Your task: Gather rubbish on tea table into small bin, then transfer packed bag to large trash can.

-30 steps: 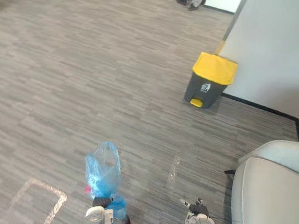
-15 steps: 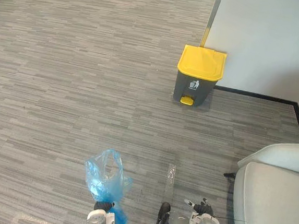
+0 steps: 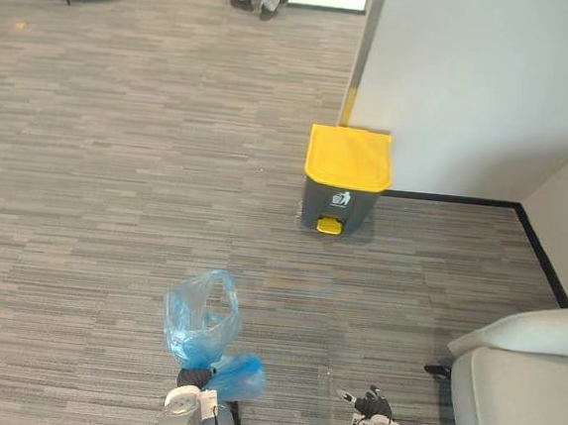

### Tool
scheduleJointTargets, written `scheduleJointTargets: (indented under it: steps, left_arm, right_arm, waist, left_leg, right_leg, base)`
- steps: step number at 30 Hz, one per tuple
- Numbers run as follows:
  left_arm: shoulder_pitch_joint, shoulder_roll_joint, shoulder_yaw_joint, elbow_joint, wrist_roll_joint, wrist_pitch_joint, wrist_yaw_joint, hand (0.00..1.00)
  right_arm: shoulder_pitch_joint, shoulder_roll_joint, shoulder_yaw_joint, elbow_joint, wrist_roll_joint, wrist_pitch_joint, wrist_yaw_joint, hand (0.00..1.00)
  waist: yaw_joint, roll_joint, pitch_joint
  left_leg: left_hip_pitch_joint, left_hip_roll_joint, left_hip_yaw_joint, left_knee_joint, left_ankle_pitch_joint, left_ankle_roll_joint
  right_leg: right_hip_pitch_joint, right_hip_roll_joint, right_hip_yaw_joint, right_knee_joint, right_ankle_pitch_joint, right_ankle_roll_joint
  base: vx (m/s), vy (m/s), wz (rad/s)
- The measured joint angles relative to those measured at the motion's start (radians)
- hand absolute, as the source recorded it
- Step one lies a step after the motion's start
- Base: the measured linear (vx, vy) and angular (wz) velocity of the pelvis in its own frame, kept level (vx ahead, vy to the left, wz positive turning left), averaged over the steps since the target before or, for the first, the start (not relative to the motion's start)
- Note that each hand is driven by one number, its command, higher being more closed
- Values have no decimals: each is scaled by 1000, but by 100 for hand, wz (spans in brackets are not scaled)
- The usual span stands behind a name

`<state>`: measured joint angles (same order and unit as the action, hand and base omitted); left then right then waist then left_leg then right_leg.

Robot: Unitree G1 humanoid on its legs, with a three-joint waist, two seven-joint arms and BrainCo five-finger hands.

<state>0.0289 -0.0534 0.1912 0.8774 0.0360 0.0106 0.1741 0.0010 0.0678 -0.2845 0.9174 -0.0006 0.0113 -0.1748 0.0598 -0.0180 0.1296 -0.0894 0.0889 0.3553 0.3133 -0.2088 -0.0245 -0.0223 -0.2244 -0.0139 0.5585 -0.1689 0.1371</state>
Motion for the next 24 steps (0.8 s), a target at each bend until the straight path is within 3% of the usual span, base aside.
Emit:
scheduleJointTargets:
  steps: [1,2,4,7,8,9,10,11,12,13,14,15,16,17,18,19,21,23,24]
  left_arm:
    - [4,3,-4,1,0,1,0,100]
    - [5,7,-5,12,0,5,2,100]
    - [5,15,-9,25,-2,6,6,100]
    - [-2,16,-14,30,-3,6,19,100]
    - [-3,17,-14,41,-3,5,19,100]
    - [-3,18,-15,45,-3,5,19,100]
    - [0,27,-15,49,-2,5,18,100]
    - [-10,23,-11,67,-1,4,19,100]
    - [-14,7,-10,84,-1,5,17,100]
    - [-16,-6,-10,85,-1,4,17,100]
    - [-16,-5,-14,86,0,4,14,100]
    - [-15,-4,-17,87,1,4,9,100]
    - [-22,-4,-17,83,0,4,-4,100]
    - [-29,-5,-20,79,0,4,-5,100]
    - [-29,-4,-24,62,0,2,-5,100]
    - [-19,-4,-20,45,0,0,-5,100]
    - [-4,-4,-15,17,-1,0,-4,100]
    - [-1,-4,-15,12,-1,-1,-4,100]
    - [0,-5,-15,12,-1,-1,-4,100]
  right_arm:
    - [4,-3,8,1,0,-2,0,0]
    - [12,-4,14,-1,1,-3,1,0]
    - [20,-4,14,-27,0,-5,0,0]
    - [4,-3,10,-34,-1,-7,0,0]
    - [-5,-3,8,-28,-1,-7,0,0]
    - [-5,-3,8,-27,-1,-7,0,0]
    - [2,-2,8,-16,-2,-7,0,0]
    - [-5,-10,3,-7,-3,-6,3,0]
    - [-29,-35,-13,7,-7,-7,3,0]
    - [-40,-40,-32,16,-14,-7,0,0]
    - [-39,-38,-32,20,-21,-7,-1,0]
    - [-39,-36,-38,21,-22,-7,-1,0]
    - [-29,-35,-35,19,-22,-6,-1,0]
    - [-21,-34,-33,18,-22,-6,-2,0]
    - [-7,-35,-21,13,-22,-6,-2,0]
    - [-2,-34,-7,14,-21,-6,-3,0]
    - [-3,-29,1,12,-19,-5,-3,0]
    - [5,-26,-5,12,-15,-2,-3,0]
    - [8,-26,-7,12,-3,-2,-3,0]
  waist:
    - [-2,5,6]
    - [-8,11,11]
    - [-21,7,8]
    - [-28,5,10]
    - [-35,5,13]
    - [-39,3,13]
    - [-53,-26,15]
    - [-57,-20,28]
    - [-46,25,26]
    - [-45,47,30]
    - [-49,50,29]
    - [-55,50,29]
    - [-60,48,31]
    - [-61,46,32]
    - [-56,44,32]
    - [-46,44,32]
    - [-44,42,32]
    - [-36,40,28]
    - [-30,40,28]
  left_leg:
    - [45,-3,12,-12,-20,2]
    - [101,-11,21,-31,-36,2]
    - [175,-19,28,-78,-42,-1]
    - [252,-18,38,-146,-50,-16]
    - [294,-17,40,-176,-50,-16]
    - [303,-20,35,-183,-50,-16]
    - [328,-54,-8,-197,-53,-20]
    - [350,-54,-39,-202,-59,-27]
    - [347,-20,-78,-203,-57,-30]
    - [353,-8,-97,-197,-53,-37]
    - [352,-4,-103,-186,-50,-40]
    - [336,12,-121,-120,-48,-44]
    - [278,40,-156,47,-42,-60]
    - [233,57,-170,154,-23,-92]
    - [132,103,-179,391,36,-161]
    - [45,143,-168,555,41,-166]
    - [-51,165,-132,622,8,-115]
    - [-86,162,-66,452,-28,-65]
    - [-83,156,-52,349,-26,-60]
  right_leg:
    - [-79,-7,25,178,57,29]
    - [-163,-10,29,362,56,18]
    - [-262,-7,-24,461,26,-11]
    - [-380,8,-166,367,-18,-69]
    - [-394,44,-212,205,-16,-89]
    - [-388,62,-215,121,3,-95]
    - [-342,93,-189,-106,128,-106]
    - [-333,102,-187,-98,113,-177]
    - [-325,130,-191,-101,101,-172]
    - [-326,144,-197,-94,64,-177]
    - [-325,146,-200,-82,43,-183]
    - [-304,149,-212,-75,7,-185]
    - [-252,151,-234,-101,-18,-169]
    - [-222,153,-241,-120,-21,-168]
    - [-162,162,-251,-165,-25,-173]
    - [-117,175,-251,-195,-41,-188]
    - [-55,177,-251,-240,-47,-187]
    - [-3,162,-238,-282,-34,-166]
    - [9,158,-227,-287,-37,-155]
  base:
    - [358,182,-30]
    - [246,106,-17]
    - [336,57,3]
    - [370,-23,-2]
    - [410,-100,2]
    - [495,-157,30]
    - [346,-136,33]
    - [429,-151,13]
    - [422,-143,-21]
    - [389,-129,-22]
    - [346,-144,2]
    - [312,-155,35]
    - [354,-207,47]
    - [286,-174,49]
    - [340,-125,15]
    - [294,-48,-3]
    - [335,11,-12]
    - [282,82,-24]
    - [298,163,-36]
